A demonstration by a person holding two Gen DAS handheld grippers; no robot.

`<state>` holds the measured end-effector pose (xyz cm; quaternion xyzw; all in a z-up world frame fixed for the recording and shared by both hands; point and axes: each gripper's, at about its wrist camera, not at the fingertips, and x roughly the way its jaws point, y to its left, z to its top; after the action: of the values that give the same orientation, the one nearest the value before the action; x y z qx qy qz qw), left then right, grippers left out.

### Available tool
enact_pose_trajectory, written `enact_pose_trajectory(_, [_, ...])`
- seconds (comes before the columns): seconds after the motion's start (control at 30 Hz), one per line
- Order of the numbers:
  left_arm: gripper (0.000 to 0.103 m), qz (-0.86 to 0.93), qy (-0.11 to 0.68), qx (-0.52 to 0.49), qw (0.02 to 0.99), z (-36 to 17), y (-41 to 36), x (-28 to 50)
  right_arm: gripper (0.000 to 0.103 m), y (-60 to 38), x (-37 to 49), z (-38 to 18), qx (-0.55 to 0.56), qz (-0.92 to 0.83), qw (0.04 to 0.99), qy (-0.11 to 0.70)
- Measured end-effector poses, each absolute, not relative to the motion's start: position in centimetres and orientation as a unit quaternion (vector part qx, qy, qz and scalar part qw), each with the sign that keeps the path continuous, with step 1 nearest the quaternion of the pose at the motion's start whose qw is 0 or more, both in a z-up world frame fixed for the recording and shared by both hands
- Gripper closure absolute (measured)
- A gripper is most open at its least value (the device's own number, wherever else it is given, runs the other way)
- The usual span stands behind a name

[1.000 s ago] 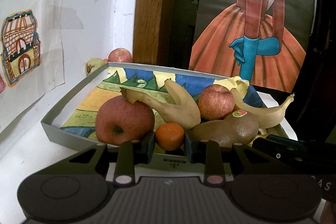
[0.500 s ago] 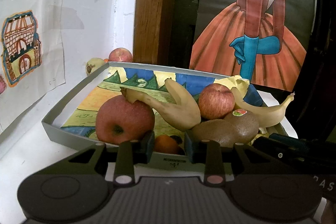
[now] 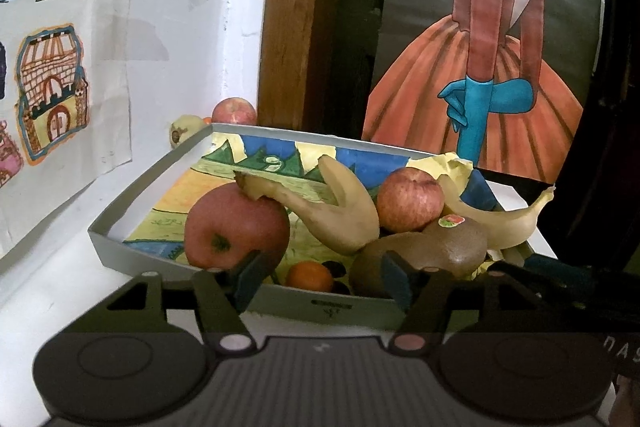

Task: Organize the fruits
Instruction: 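Lower the orange into the tray and open the left tool while the right tool releases the tomato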

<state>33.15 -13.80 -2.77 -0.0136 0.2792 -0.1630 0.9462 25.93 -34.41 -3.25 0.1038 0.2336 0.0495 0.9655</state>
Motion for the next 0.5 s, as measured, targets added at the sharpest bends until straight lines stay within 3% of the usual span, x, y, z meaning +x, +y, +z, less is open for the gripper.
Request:
enact_pose_trajectory(0.2, [0.027, -0.162, 0.277, -0.016, 0.947, -2.6, -13.9, 32.8, 0.042, -34.7, 25.7, -3.1, 0.105, 0.045, 0.967, 0.229])
enact_pose_trajectory(0.37, [0.020, -0.165, 0.270, -0.017, 0.949, -2.4, -14.0, 32.1, 0.026, -35.0, 25.5, -3.1, 0.107, 0.042, 0.967, 0.228])
enact_pose_trajectory(0.5, [0.019, -0.163, 0.268, -0.016, 0.949, -2.2, -14.0, 31.7, 0.020, -35.2, 25.1, -2.9, 0.109, 0.041, 0.967, 0.225])
